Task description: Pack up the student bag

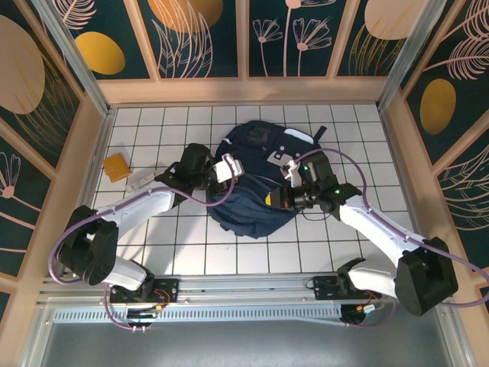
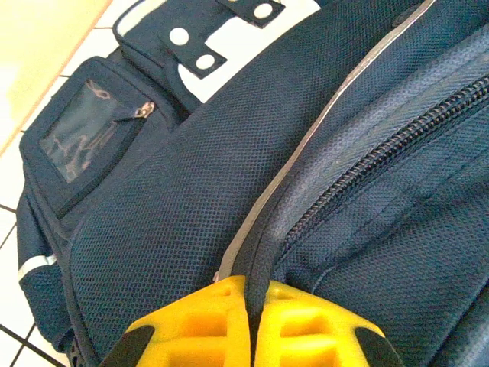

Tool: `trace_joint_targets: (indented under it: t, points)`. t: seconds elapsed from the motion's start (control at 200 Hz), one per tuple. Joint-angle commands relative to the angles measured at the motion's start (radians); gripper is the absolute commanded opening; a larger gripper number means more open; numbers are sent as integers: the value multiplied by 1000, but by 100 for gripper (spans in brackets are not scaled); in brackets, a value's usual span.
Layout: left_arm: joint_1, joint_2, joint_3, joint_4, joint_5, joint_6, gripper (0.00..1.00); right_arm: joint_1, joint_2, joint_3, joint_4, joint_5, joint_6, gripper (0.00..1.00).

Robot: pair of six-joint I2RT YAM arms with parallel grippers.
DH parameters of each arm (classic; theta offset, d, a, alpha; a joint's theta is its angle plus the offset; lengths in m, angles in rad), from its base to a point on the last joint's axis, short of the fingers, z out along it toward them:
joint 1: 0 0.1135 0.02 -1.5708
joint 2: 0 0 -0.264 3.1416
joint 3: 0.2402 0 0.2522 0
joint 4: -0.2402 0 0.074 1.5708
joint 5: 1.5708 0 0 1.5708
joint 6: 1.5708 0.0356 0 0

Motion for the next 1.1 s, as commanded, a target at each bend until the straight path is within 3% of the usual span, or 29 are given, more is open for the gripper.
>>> trace_joint_targets:
  t: [0.0,0.3,0.555,0.701,0.766,0.846,0.996,1.091]
  points:
    - [-20,1,47,83,44,-86,0,67,-9,58,226,13,211,0]
    - [-35,0,22,108,83,-82,0,225,168,160,333,287,612,0]
    - [-42,-9,17,65,160,-26,0,219,232,222,322,388,675,1]
    - [-64,-24,-36,131,164,-91,0,217,241,249,351,381,664,24]
    - [-64,-23,-63,168,185,-124,0,216,223,270,323,348,551,32]
    - [-64,-19,-71,173,186,-143,0,205,177,295,257,237,259,41]
    - [-63,-10,-39,125,187,-119,0,220,57,421,-251,160,-645,41]
    - [-61,2,-5,83,200,-88,0,220,-42,394,-445,291,-1102,43]
